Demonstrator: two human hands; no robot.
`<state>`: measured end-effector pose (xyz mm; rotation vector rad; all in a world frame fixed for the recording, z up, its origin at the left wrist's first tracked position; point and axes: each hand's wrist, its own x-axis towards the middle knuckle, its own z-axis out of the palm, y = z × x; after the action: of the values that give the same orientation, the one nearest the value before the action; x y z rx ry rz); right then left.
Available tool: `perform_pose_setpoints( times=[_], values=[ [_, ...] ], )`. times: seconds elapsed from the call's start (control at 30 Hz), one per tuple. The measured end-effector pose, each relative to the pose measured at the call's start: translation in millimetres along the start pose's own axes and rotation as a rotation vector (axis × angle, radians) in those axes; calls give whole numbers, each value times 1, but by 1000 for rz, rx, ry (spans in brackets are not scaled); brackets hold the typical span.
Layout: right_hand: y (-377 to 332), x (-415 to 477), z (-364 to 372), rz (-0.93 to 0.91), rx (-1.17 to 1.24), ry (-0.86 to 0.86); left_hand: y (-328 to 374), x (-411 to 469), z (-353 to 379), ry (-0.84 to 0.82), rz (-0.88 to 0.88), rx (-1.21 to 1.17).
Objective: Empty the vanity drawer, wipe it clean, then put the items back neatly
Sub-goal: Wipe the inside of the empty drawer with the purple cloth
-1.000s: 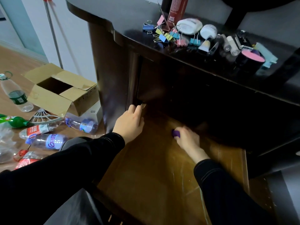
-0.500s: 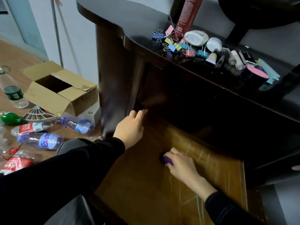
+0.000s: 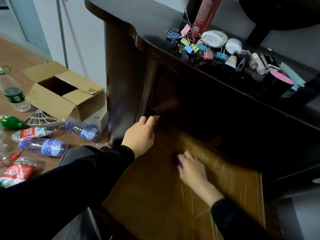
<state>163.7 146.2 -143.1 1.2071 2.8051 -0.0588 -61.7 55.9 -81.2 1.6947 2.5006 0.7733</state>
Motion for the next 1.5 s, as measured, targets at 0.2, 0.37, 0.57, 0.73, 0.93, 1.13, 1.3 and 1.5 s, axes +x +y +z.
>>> perform_pose_setpoints(
  times=[0.2,0.37,0.57,0.73,0.93,1.13,1.3,1.5],
  values=[
    [-8,-46,7,-145,105,-26,-1,0,2,6,5,8],
    [29,40,-6,280,91,115,0,2,1,2,-11,8],
    [32,51,-14,344,56,93,2,0,-3,-16,-22,8],
    [0,-43,13,92,45,49,1,-1,-3,-6,-14,-5],
    [10,-28,5,95,51,26,-1,-1,-1,4,-6,-7],
    [32,57,-16,286,39,40,1,1,-3,-14,-24,-17],
    [19,14,-11,123,14,38,0,0,-1,-9,-18,-22],
    [-6,-81,11,-263,43,-122,-1,-1,-1,-5,-5,-39]
  ],
)
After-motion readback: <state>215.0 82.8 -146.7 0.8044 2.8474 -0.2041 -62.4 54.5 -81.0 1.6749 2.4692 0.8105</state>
